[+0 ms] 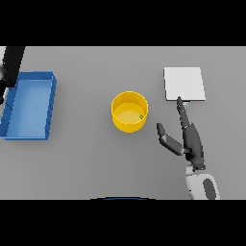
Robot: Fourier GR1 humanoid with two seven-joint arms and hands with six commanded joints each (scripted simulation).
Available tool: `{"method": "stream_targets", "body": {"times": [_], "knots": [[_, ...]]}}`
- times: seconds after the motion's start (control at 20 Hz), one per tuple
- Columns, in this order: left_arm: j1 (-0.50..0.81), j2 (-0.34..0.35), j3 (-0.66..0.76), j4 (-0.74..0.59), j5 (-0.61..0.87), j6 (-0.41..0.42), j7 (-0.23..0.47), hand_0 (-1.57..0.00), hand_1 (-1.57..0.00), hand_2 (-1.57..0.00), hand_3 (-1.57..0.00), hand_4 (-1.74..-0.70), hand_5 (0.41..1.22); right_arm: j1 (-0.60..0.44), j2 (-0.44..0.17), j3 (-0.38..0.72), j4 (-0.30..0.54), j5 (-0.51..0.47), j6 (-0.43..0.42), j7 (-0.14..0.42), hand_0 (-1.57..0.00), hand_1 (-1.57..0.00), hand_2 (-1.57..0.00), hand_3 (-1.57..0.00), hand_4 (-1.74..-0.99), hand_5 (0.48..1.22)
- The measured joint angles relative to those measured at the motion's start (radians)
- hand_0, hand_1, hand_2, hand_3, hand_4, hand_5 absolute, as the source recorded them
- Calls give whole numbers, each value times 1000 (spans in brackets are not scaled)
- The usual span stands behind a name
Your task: Pick up the red beaker and tilt it to pour out 1 green nut into yellow bowl. Pick up the yellow bowl and place it on the metallic measuring scale.
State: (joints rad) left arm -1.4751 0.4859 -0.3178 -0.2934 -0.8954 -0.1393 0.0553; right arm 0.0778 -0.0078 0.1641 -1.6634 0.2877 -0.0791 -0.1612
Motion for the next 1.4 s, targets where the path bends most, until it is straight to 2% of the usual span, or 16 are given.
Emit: {"method": "stream_targets", "body": {"times": [0.05,0.1,0.2,0.25,0.4,0.45,0.55,0.8,1.05,1.1,1.3,1.4], "knots": [[34,35,44,5,44,26,4,-1571,-1571,-1571,-1417,-1740,1221,8,3,2,-3,-5,3,0,1,1,1,1,-1023,654],[67,43,76,5,77,46,55,-1571,-1571,-1571,-1412,-1740,1221,-6,2,4,4,6,-1,18,1,1,1,1,-1034,655],[124,84,141,-9,142,88,101,-1571,-1571,-1571,-1426,-1740,1221,-19,6,11,13,23,-9,26,1,1,1,1,-1050,653],[163,99,184,-16,188,109,130,-1571,-1571,-1571,-1441,-1741,1221,-10,-6,11,6,19,-1,7,1,1,1,1,-1057,652],[304,103,264,-88,302,167,163,-1571,-1571,-1571,-1467,-1741,1221,-13,-12,5,8,22,-5,18,1,1,1,1,-1047,651],[343,101,290,-115,337,176,207,-1571,-1571,-1571,-1470,-1741,1221,-15,-16,7,5,30,-7,20,1,1,1,1,-1048,651],[429,97,325,-209,398,194,234,-1571,-1571,-1571,-1476,-1741,1221,-9,-11,20,1,60,-23,32,1,1,1,1,-1054,648],[659,62,355,-489,487,245,374,-1571,-1571,-1571,-1442,-1741,1221,-7,-23,16,1,58,-14,41,1,1,1,1,-1020,645],[837,16,370,-685,532,303,405,-1571,-1571,-1571,-1497,-1741,1221,-1,-19,17,1,38,0,9,1,1,1,1,-1005,647],[852,11,375,-703,538,308,413,-1571,-1571,-1571,-1512,-1741,1221,-2,-22,13,4,40,-3,21,1,1,1,1,-1004,648],[939,-30,375,-801,561,325,454,-1571,-1571,-1571,-1547,-1741,1123,15,-21,15,-5,35,-2,-17,1,1,1,1,-1010,650],[952,-29,376,-828,561,324,484,-1571,-1571,-1571,-1555,-1741,1046,17,-32,6,-6,36,-6,-9,1,1,1,1,-1013,644]]}}
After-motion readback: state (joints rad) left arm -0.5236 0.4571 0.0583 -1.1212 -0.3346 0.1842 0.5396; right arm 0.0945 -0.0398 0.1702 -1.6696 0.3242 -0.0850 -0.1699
